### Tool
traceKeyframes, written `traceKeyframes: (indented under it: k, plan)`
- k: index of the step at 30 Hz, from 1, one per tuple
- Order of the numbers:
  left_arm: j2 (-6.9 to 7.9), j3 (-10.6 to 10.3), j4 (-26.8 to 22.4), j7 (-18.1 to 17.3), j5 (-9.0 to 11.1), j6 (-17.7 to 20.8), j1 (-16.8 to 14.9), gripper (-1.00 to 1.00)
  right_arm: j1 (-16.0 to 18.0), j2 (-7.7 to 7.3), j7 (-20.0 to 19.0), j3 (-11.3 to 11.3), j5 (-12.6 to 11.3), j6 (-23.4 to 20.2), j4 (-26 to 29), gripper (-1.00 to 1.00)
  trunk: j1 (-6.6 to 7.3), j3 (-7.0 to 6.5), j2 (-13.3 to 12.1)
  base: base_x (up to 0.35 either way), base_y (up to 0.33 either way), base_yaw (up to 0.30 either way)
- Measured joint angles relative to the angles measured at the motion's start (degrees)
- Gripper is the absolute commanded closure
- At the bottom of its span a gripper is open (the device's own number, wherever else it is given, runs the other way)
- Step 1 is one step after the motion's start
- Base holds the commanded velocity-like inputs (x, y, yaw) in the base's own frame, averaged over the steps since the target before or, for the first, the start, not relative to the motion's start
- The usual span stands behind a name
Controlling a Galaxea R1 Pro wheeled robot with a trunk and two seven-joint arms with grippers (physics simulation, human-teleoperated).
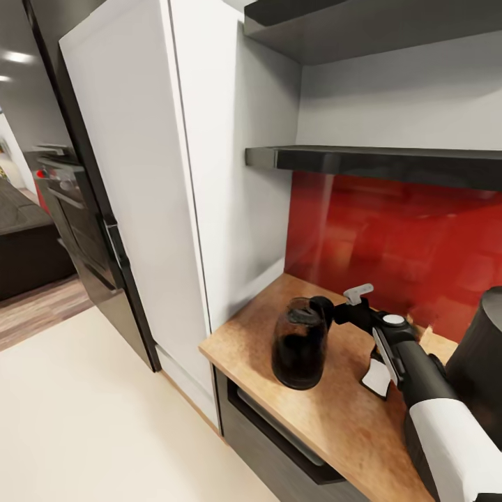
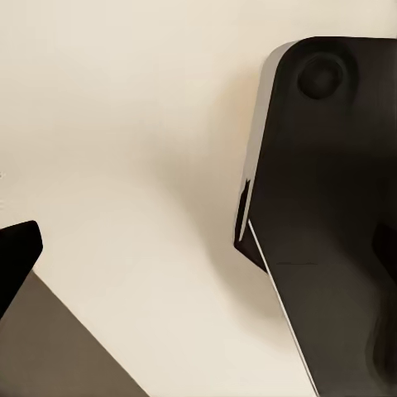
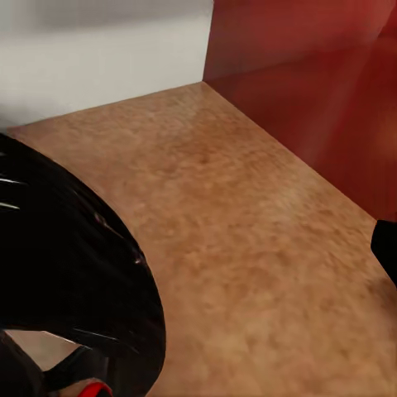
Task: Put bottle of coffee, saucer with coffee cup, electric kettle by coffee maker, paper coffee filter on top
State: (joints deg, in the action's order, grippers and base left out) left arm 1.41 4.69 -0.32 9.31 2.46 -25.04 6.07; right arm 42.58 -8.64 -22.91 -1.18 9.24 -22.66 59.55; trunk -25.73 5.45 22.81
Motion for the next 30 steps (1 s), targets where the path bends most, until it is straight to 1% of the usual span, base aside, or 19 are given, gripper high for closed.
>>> traceKeyframes:
  k: [8, 15, 16, 20, 21, 30]
  plan:
    - [0.01, 0.0, -0.1, 0.0, 0.0, 0.0, 0.0, -1.00, 0.0, 0.08, 0.1, 0.0, 0.1, 0.0, -2.1, -1.00, -0.01, -0.01, 0.0, 0.020, 0.011, 0.000]
    - [0.00, 0.0, -0.1, 0.0, 0.0, 0.0, 0.0, -1.00, 0.0, 0.11, 0.0, 0.0, 0.1, 0.0, -1.7, -1.00, -0.01, 0.00, 0.0, 0.000, 0.000, 0.000]
    - [0.00, 0.0, -0.1, 0.0, 0.0, 0.0, 0.0, -1.00, 0.0, 0.10, 0.0, 0.0, 0.1, 0.0, -1.6, 1.00, -0.01, 0.00, 0.0, 0.000, 0.000, 0.000]
    - [0.00, 0.0, -0.1, 0.0, 0.0, 0.0, 0.0, -1.00, 0.0, 0.12, 0.0, -0.1, 0.0, 0.0, -1.5, 1.00, -0.02, 0.00, 0.0, 0.000, 0.000, 0.000]
    - [0.00, 0.0, -0.1, 0.0, 0.0, 0.0, 0.0, -1.00, 0.0, 0.15, 0.1, -0.2, 0.4, 0.1, -1.4, 1.00, -0.01, -0.01, 0.0, 0.000, 0.000, 0.000]
    - [0.00, 0.0, -0.1, 0.0, 0.0, 0.0, 0.0, -1.00, 0.0, 0.36, 0.1, -0.1, 0.2, 0.1, -1.3, 1.00, -0.01, -0.01, 0.0, 0.000, 0.000, 0.000]
